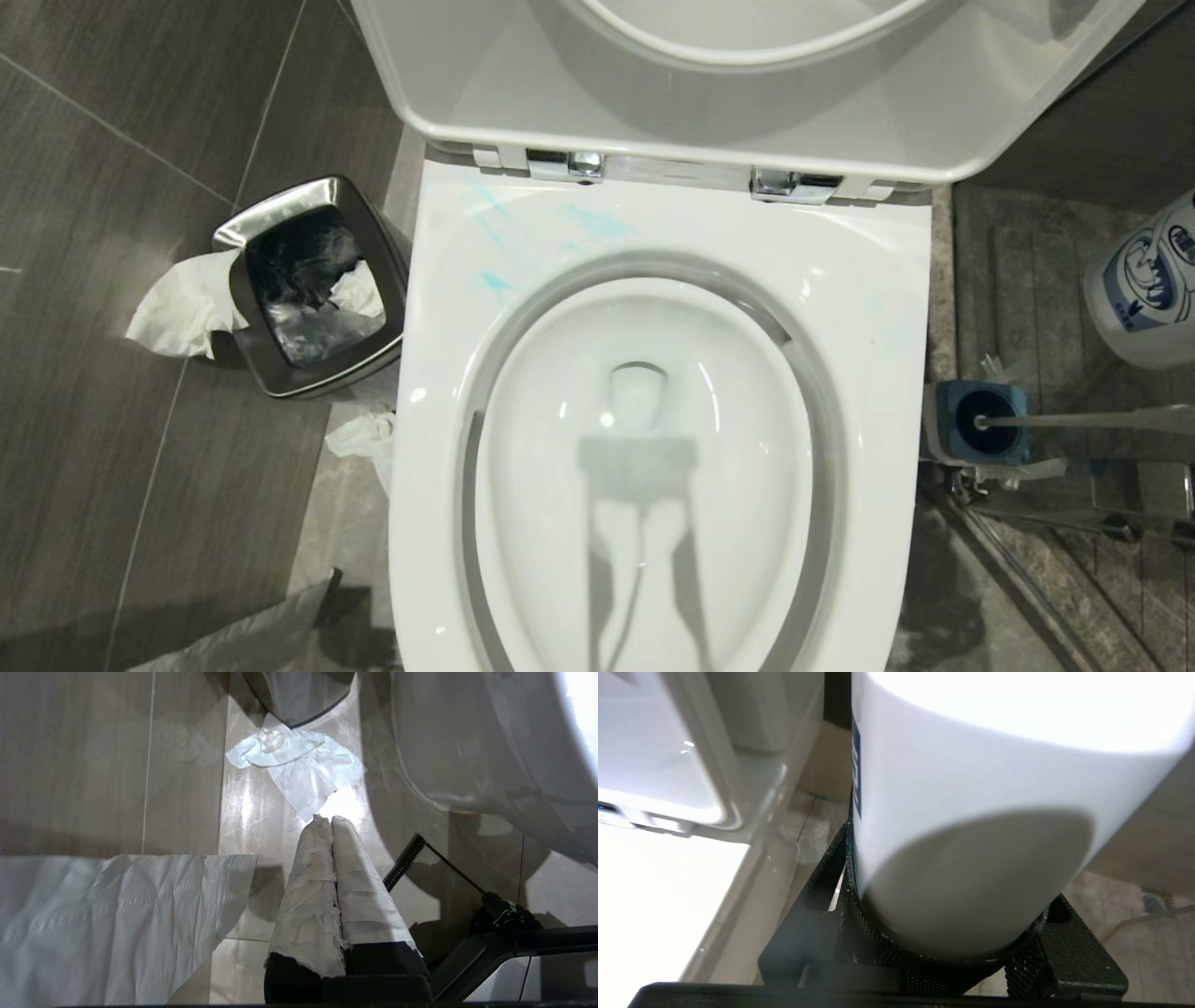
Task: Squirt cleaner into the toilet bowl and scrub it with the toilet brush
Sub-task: Pour in the cleaning agent
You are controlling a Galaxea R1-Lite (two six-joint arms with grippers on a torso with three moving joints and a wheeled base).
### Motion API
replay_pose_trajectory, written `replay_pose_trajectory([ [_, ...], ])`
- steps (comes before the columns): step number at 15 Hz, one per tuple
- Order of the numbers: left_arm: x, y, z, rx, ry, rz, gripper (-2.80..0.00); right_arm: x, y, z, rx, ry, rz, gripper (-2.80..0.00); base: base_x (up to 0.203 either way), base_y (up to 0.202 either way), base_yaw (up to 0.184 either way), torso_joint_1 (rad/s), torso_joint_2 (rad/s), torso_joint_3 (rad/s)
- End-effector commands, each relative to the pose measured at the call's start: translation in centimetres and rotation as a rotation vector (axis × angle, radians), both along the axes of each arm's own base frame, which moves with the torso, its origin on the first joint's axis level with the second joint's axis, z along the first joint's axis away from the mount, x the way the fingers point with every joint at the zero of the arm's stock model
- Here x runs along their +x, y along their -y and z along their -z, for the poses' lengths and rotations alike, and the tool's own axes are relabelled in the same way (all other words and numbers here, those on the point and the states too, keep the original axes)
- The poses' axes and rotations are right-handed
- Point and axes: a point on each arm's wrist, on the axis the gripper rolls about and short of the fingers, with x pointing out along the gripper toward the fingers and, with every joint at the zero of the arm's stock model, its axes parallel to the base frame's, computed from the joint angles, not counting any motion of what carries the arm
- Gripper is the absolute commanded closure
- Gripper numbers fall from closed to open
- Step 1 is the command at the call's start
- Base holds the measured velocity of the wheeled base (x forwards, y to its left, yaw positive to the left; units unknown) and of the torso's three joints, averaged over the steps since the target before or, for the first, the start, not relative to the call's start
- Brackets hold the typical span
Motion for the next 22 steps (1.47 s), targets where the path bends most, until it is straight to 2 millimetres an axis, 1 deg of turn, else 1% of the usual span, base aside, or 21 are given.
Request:
replay_pose_trajectory([
  [1, 0.0, 0.0, 0.0, -0.002, -0.001, 0.001, 0.0, -0.8, 0.0, -0.2, -0.002, 0.021, 0.001, 0.0, 0.0, 0.0, 0.0, 0.002, 0.0, 0.198],
  [12, 0.0, 0.0, 0.0, 0.002, -0.001, 0.001, 0.0, -1.7, -0.1, 0.7, -0.002, -0.039, -0.005, 0.0, 0.0, 0.0, 0.0, 0.002, 0.0, 0.202],
  [19, 0.0, 0.0, 0.0, 0.004, -0.001, 0.001, 0.0, -1.6, -0.1, 0.8, -0.001, -0.055, -0.003, 0.0, 0.0, 0.0, 0.0, 0.004, 0.0, 0.204],
  [22, 0.0, 0.0, 0.0, 0.004, -0.001, 0.001, 0.0, -1.5, -0.1, 1.2, 0.002, -0.075, -0.002, 0.0, 0.0, 0.0, 0.0, 0.002, 0.0, 0.202],
])
